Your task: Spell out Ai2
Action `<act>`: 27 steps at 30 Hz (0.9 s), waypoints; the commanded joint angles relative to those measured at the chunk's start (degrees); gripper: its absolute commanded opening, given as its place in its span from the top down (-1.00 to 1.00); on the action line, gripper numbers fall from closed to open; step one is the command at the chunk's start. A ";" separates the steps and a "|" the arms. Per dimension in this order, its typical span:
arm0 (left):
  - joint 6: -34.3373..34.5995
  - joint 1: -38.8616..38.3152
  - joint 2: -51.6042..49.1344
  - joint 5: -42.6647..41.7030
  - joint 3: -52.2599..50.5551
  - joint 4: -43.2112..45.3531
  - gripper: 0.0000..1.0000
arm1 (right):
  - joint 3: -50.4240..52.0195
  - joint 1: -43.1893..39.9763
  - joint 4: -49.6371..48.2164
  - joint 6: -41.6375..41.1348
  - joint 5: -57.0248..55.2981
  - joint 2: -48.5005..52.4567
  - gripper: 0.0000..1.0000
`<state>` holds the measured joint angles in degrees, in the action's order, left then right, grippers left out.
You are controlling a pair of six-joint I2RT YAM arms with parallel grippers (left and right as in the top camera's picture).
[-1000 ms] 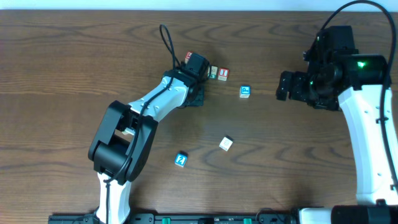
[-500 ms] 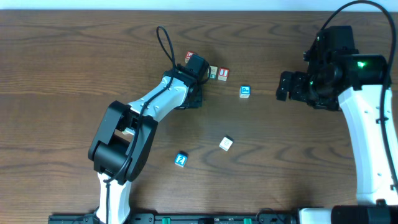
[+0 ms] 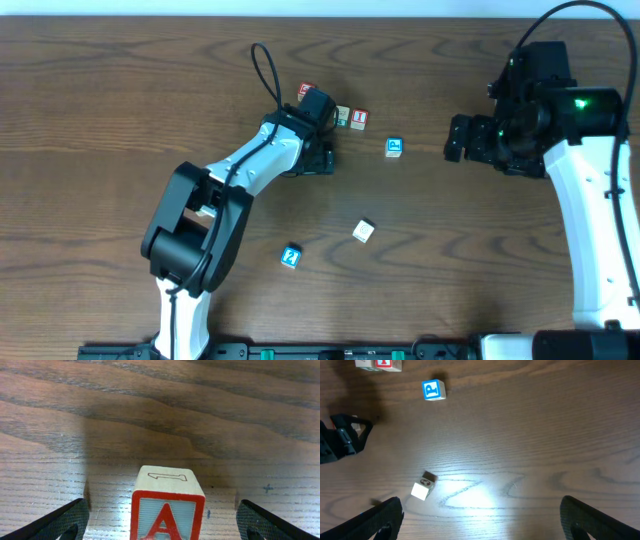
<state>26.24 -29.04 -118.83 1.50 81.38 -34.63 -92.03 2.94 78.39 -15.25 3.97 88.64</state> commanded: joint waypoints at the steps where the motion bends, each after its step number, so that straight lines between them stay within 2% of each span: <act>1: -1.88 0.09 5.95 -0.07 0.55 -0.28 -0.91 | 0.02 0.46 0.04 0.72 -0.79 -0.46 -0.98; 9: -3.58 0.09 20.57 0.37 0.55 -2.38 -0.91 | 0.02 0.46 -0.02 0.46 -0.76 -0.46 -0.99; 16: -3.85 0.20 36.61 14.34 0.55 -10.05 -0.91 | 0.02 0.48 -2.47 -6.99 -0.79 -0.46 -0.98; 20: -8.00 0.22 44.68 19.93 1.42 -16.87 -0.91 | -0.02 1.88 -3.21 -13.16 -2.29 -0.46 -0.98; 27: -9.14 0.24 49.37 21.55 4.79 -27.89 -0.91 | -0.85 8.72 -8.09 -15.50 -3.54 -0.39 -0.98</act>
<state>18.85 -28.97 -69.80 20.56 84.51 -60.90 -92.03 8.86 71.31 -28.01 1.50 88.64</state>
